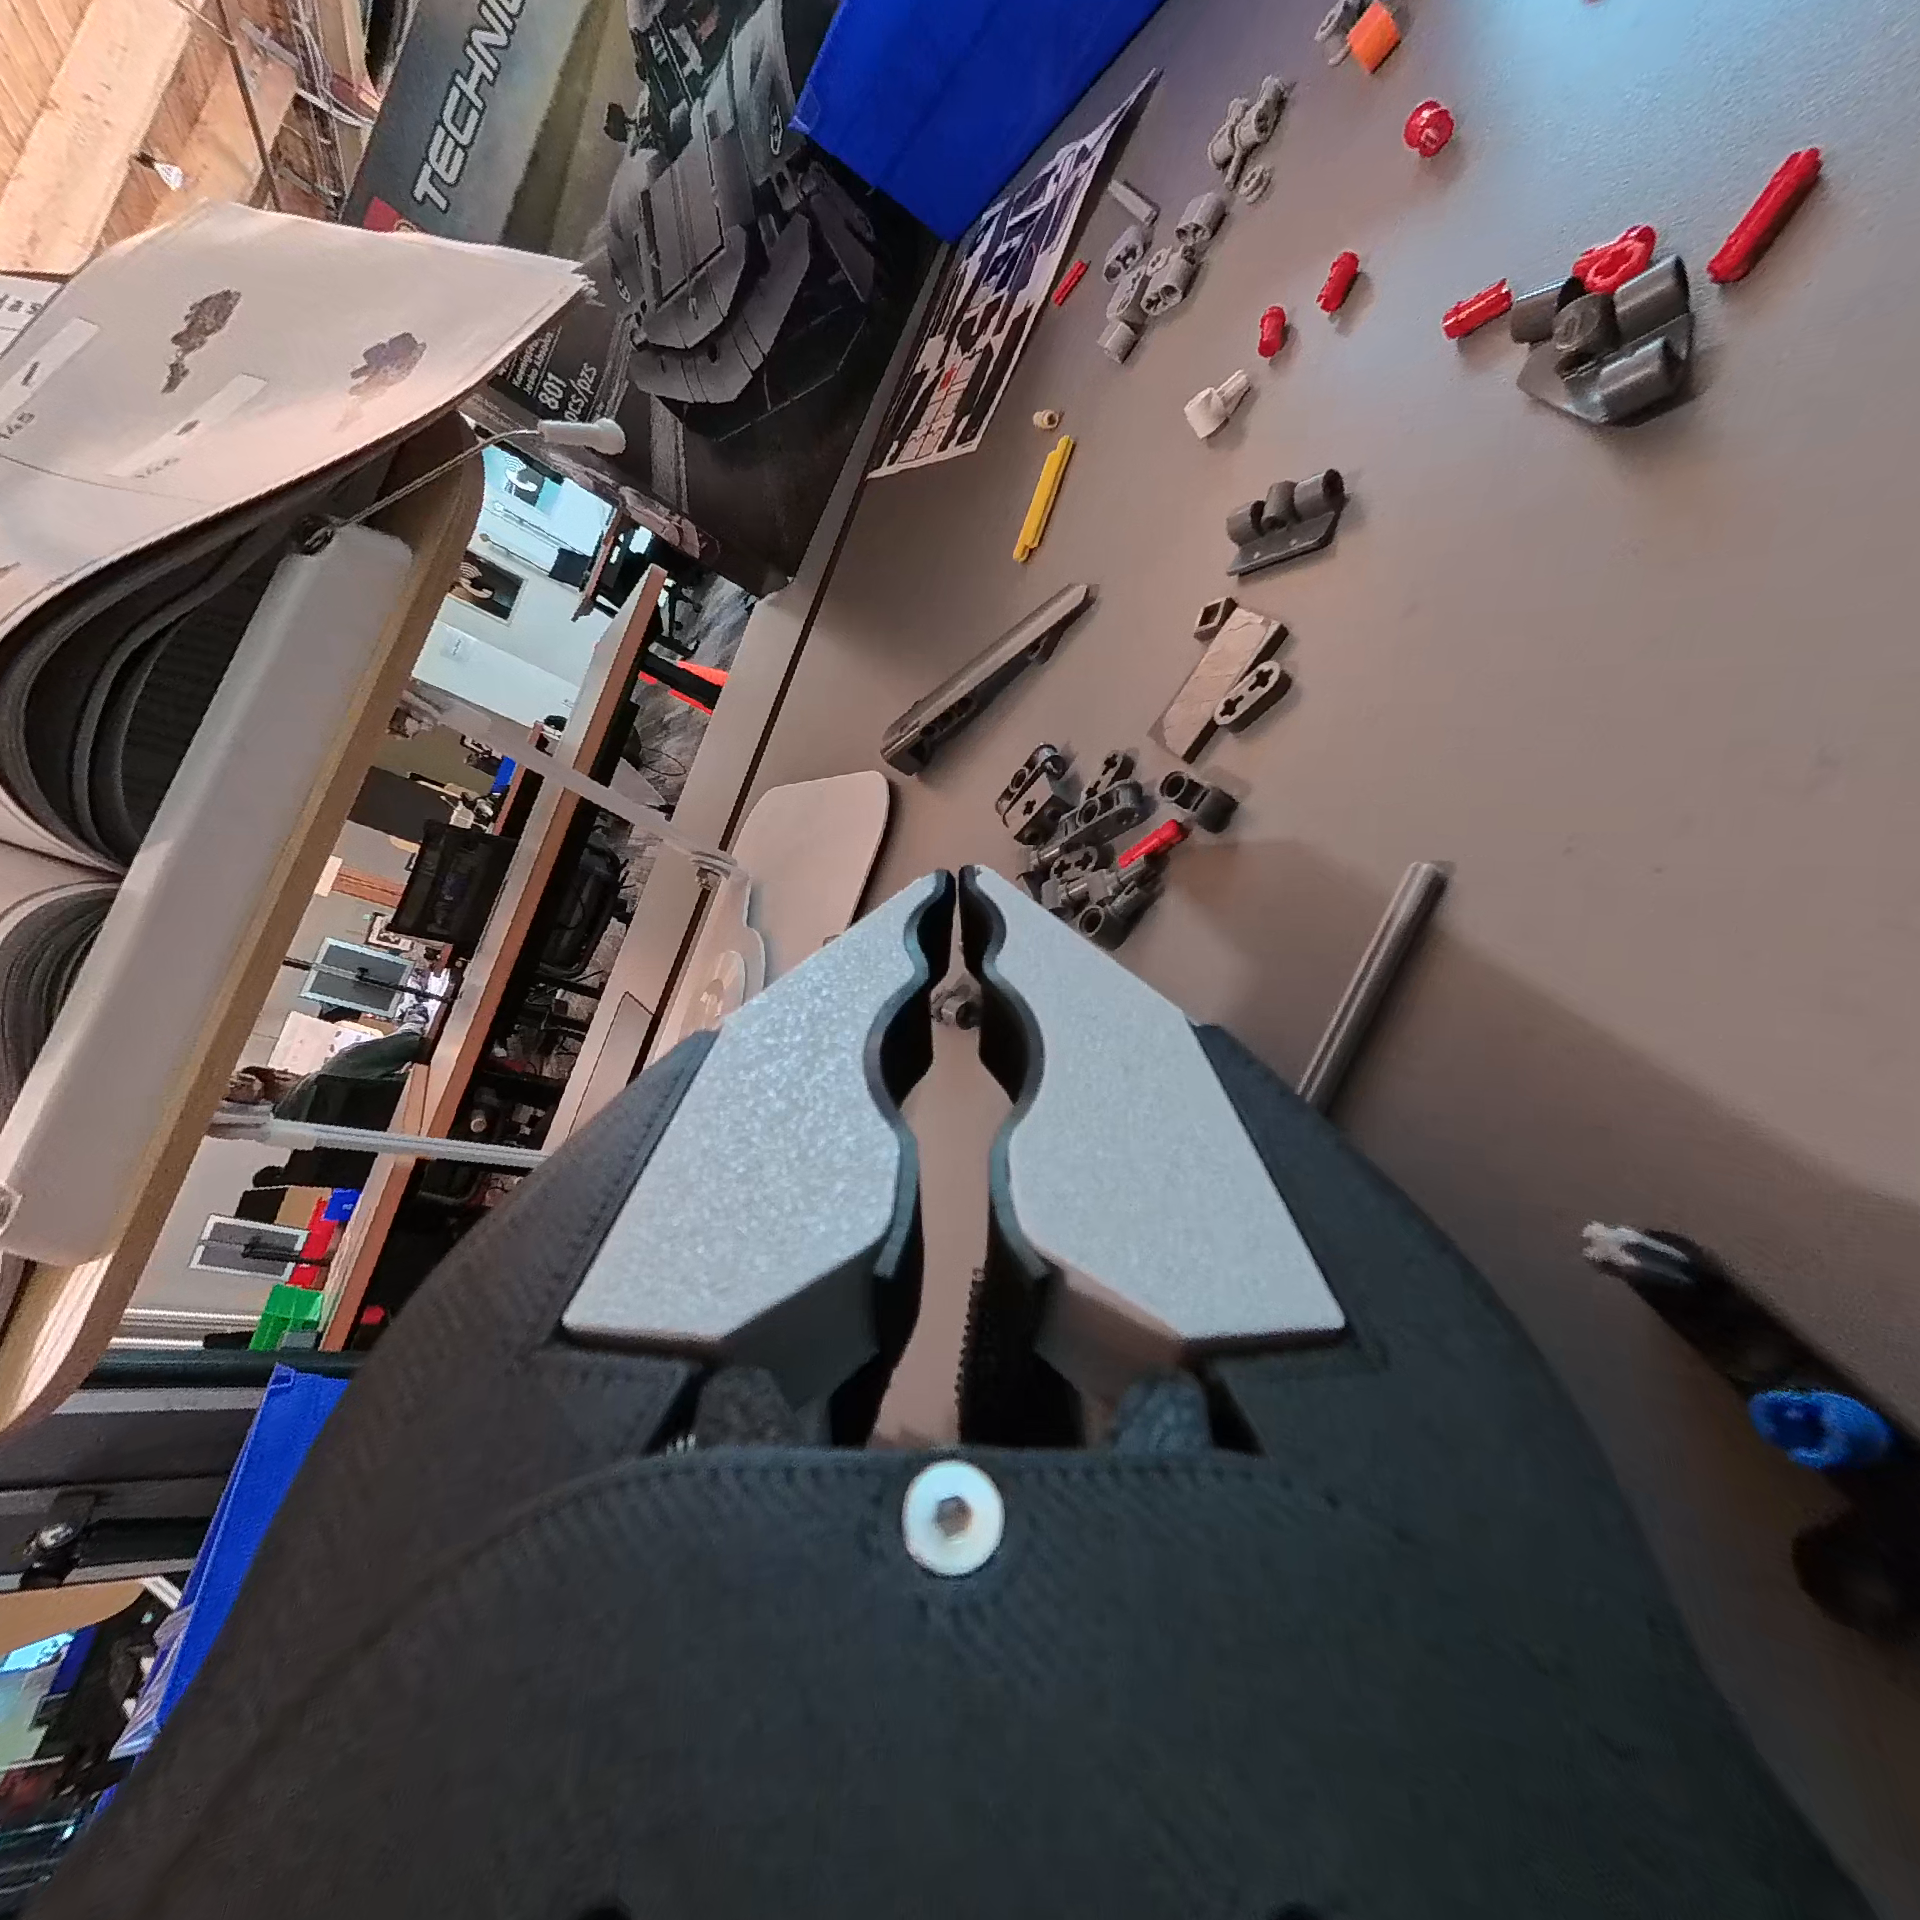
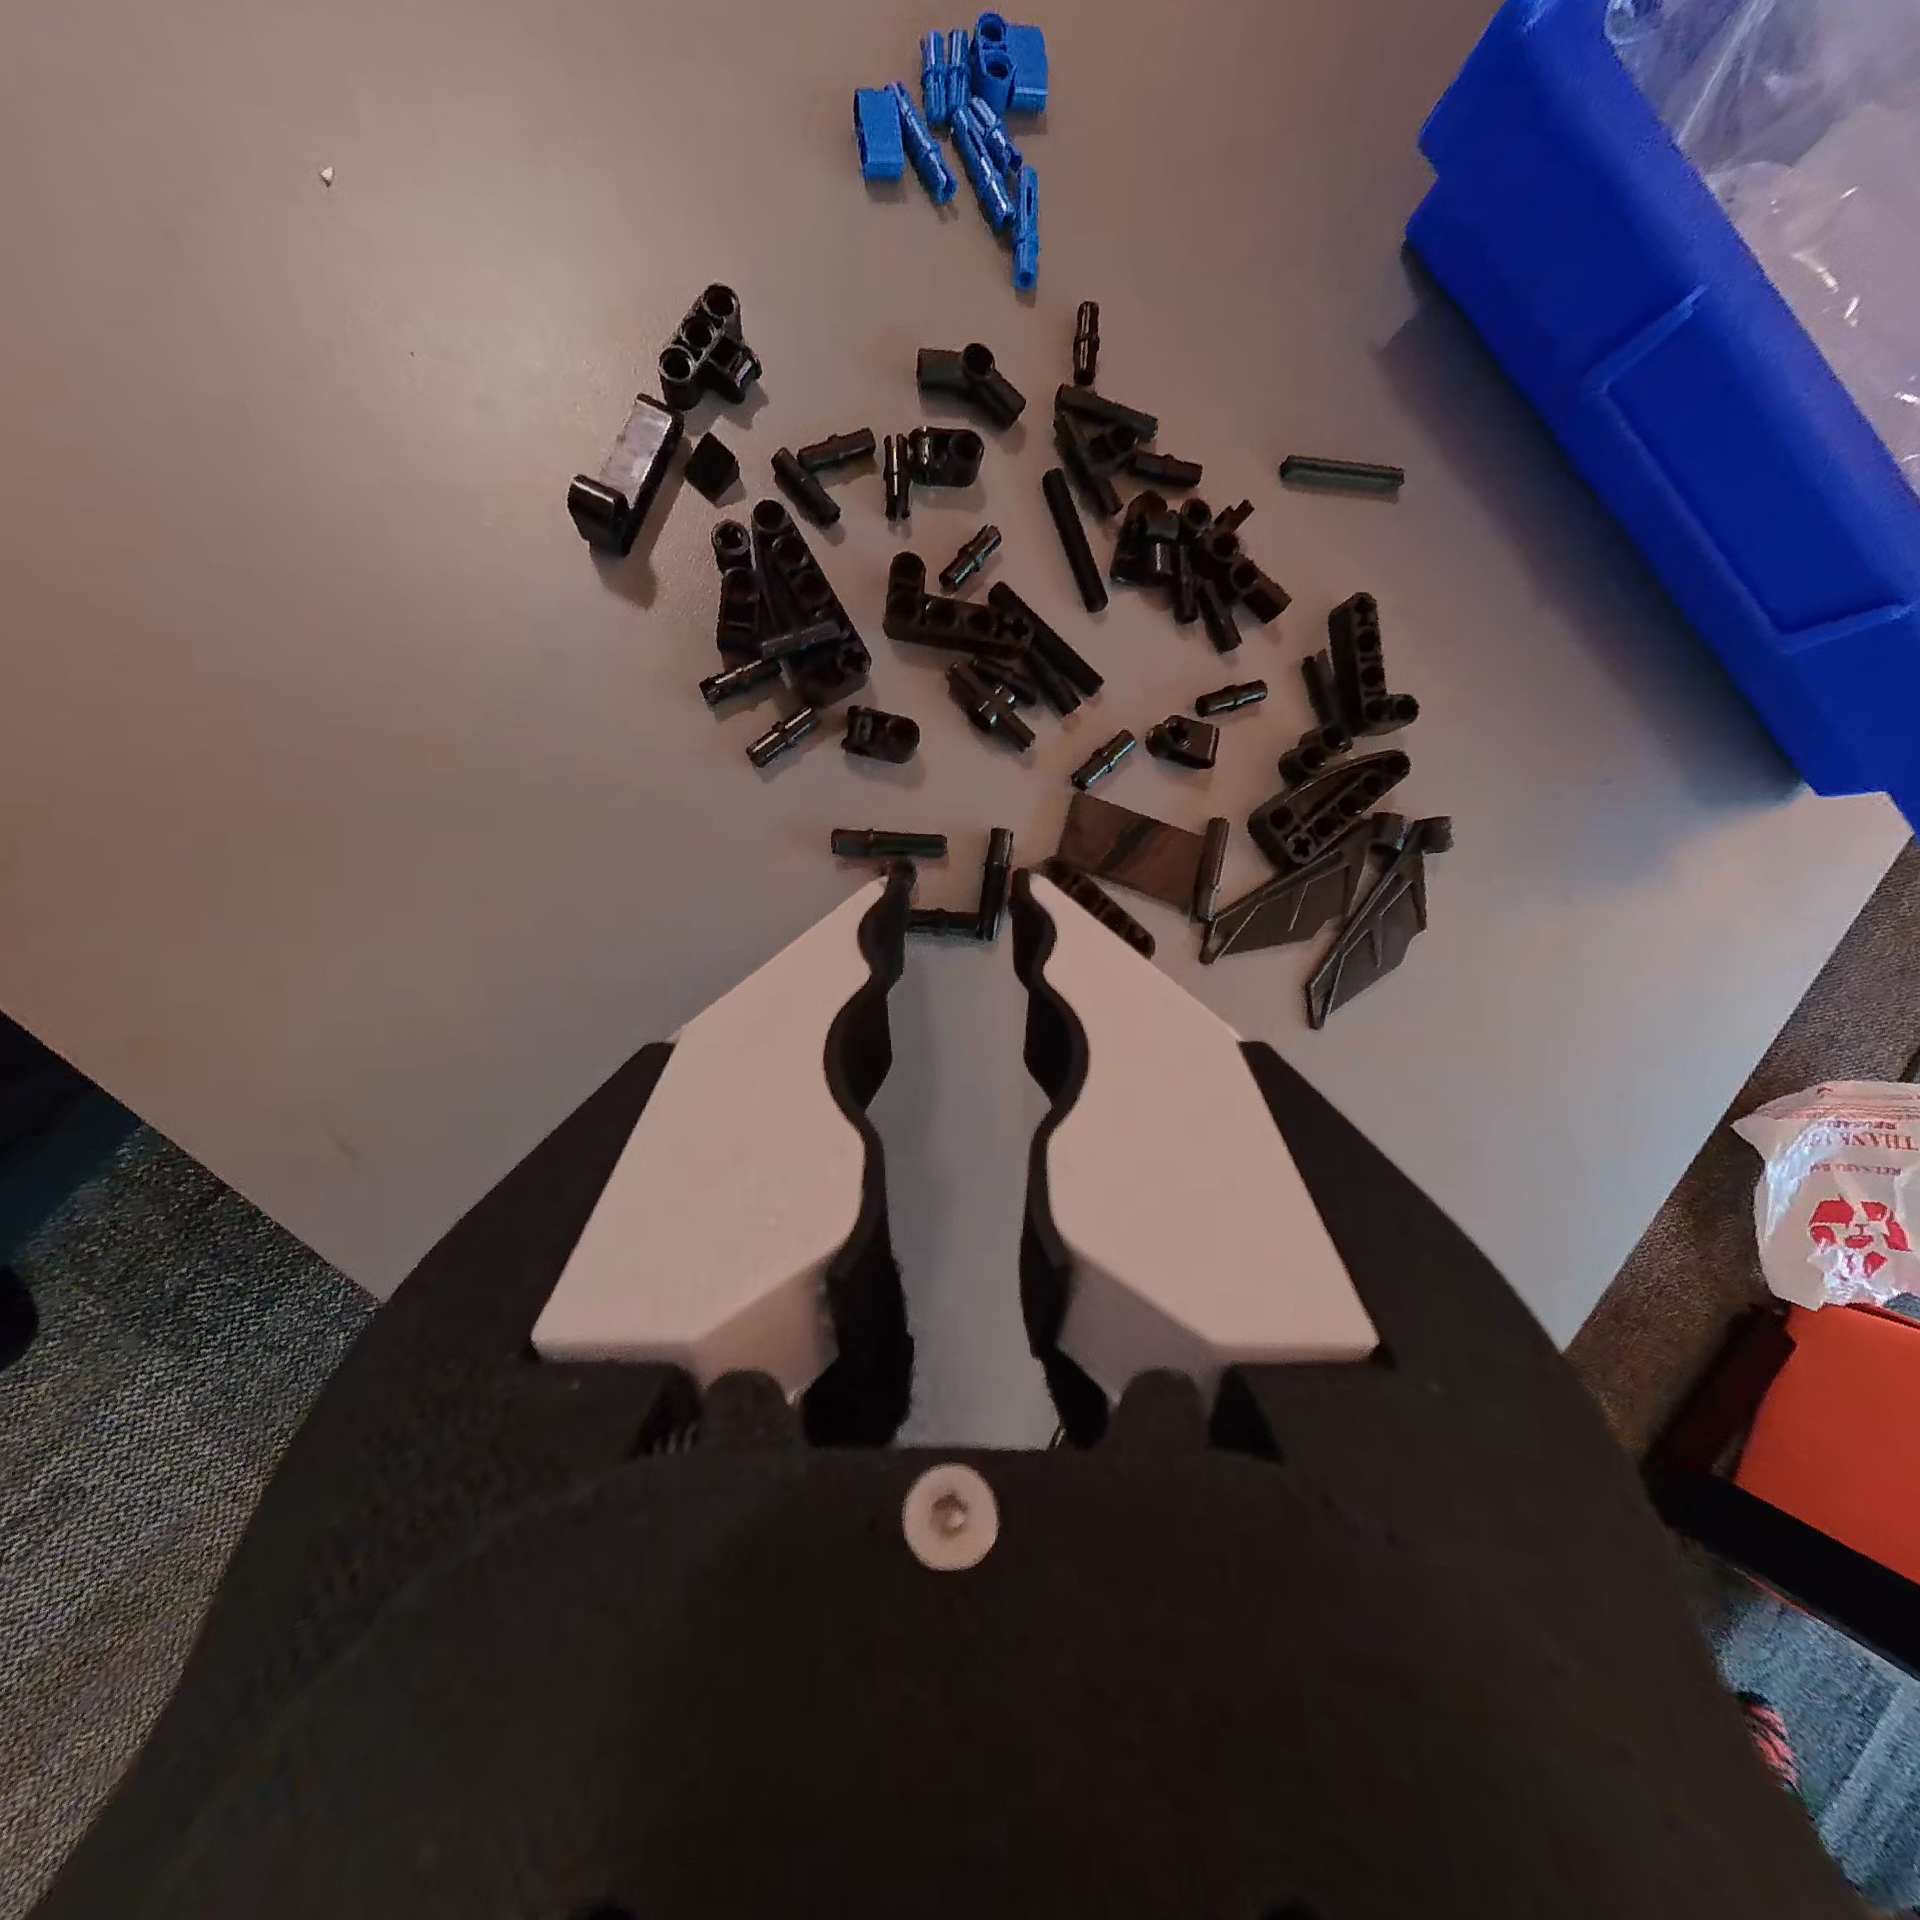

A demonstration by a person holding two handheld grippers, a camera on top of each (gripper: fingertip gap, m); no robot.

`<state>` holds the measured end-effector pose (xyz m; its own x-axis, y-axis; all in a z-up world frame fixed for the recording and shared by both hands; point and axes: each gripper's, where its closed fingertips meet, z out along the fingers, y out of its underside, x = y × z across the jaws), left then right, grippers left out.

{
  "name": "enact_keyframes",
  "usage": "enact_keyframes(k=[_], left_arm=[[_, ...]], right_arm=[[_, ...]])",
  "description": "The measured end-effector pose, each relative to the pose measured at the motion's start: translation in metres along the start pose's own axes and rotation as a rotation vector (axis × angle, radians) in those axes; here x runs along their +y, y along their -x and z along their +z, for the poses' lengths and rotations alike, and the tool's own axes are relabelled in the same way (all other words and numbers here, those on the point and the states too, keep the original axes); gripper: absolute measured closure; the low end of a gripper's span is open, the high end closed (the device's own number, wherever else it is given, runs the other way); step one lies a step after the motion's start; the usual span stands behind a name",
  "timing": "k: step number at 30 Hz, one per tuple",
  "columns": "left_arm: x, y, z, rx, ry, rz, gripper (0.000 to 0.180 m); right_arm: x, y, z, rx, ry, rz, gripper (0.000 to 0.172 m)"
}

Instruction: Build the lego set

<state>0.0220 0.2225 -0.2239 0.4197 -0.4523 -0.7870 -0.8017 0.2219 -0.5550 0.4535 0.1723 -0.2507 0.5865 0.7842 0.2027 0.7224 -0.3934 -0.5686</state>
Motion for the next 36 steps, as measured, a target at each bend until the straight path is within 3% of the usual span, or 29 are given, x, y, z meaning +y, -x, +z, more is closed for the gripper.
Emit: enact_keyframes(k=[9,14,20,26,36], left_arm=[[0.001,-0.002,0.001,0.002,0.006,0.005,0.18],[0.001,-0.002,0.001,0.003,0.007,0.009,0.18],[0.001,-0.002,0.002,0.001,0.009,0.012,0.18],[0.003,-0.003,0.003,0.006,0.015,0.015,0.18],[0.003,-0.006,0.004,0.013,0.019,0.028,0.18]], right_arm=[[0.003,-0.022,-0.002,0.087,-0.024,0.051,0.149],[-0.005,-0.063,-0.008,0.195,-0.076,0.118,0.151],[0.002,-0.108,0.009,0.175,-0.075,0.193,0.154],[0.009,-0.108,0.027,0.067,-0.042,0.194,0.156],[0.02,-0.106,0.024,0.078,0.017,0.188,0.156]])
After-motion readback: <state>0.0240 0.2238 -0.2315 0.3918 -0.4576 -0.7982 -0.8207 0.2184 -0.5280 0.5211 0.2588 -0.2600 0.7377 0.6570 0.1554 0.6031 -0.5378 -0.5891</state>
